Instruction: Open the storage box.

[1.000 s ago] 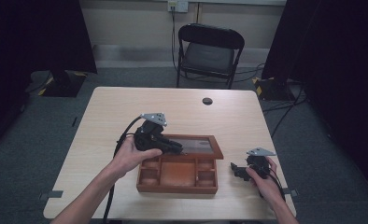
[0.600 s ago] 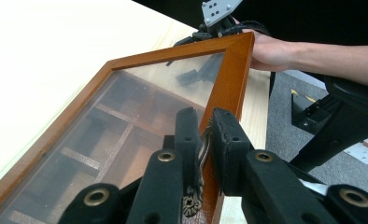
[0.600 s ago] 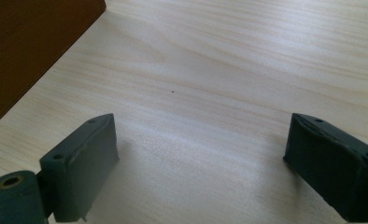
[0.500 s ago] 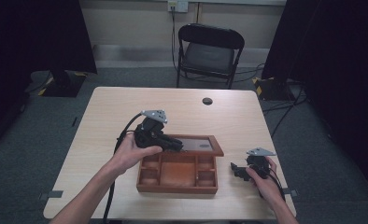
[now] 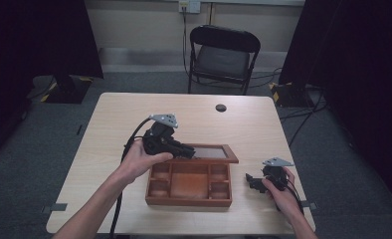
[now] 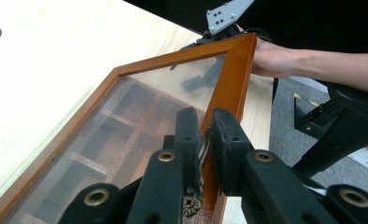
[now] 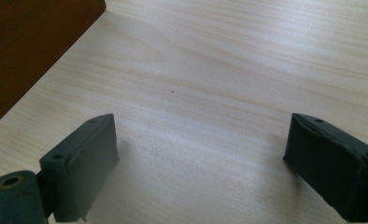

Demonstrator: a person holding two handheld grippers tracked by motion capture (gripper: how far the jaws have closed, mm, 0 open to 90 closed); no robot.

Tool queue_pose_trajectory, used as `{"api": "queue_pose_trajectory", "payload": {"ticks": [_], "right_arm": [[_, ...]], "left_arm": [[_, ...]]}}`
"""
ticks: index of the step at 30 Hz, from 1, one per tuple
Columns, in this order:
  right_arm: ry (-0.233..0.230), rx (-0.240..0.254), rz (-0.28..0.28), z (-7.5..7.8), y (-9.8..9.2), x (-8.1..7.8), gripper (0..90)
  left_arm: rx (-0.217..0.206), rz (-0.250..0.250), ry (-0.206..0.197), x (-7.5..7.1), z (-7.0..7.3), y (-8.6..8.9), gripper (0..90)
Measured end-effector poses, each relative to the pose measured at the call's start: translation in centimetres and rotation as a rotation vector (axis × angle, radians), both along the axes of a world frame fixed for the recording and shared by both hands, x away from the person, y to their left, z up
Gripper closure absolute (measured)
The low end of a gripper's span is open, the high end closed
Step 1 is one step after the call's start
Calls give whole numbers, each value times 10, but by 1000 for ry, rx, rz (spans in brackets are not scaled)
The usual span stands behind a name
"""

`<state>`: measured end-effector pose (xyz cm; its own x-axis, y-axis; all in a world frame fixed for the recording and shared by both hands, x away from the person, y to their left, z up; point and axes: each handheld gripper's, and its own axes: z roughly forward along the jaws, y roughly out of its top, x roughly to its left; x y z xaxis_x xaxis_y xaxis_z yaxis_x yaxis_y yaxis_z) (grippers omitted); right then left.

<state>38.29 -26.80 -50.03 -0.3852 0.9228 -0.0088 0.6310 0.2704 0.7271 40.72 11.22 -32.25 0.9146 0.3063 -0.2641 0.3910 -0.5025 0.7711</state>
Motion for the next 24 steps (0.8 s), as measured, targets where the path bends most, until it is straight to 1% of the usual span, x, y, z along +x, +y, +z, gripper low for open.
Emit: {"api": "queue_pose_trajectory", "payload": {"ticks": [2,3,4,5,7,13,15,16,18,19,24], "right_arm": [[0,0,0,0,0,0,86],[0,0,0,0,0,0,86],[0,0,0,0,0,0,86],[0,0,0,0,0,0,86],[0,0,-1,0,0,0,86],[0,0,-1,0,0,0,85],[0,0,-1,0,0,0,85],[0,0,-1,0,0,0,85],[0,0,-1,0,0,0,85],[0,0,-1,0,0,0,85],[0,0,-1,0,0,0,85]], "left_arm": [[8,6,-6,0,2,0,812],[5,6,-8,1,2,-1,813],[11,0,-12,2,3,0,813],[1,3,-17,2,3,-1,814],[12,6,-27,3,6,-1,815],[12,9,-25,6,8,-1,816],[8,11,-30,6,8,-1,817],[7,4,-28,7,9,0,817],[1,11,-33,7,9,-1,819],[15,13,-41,8,12,-1,819],[0,16,-47,9,13,-1,822]]}}
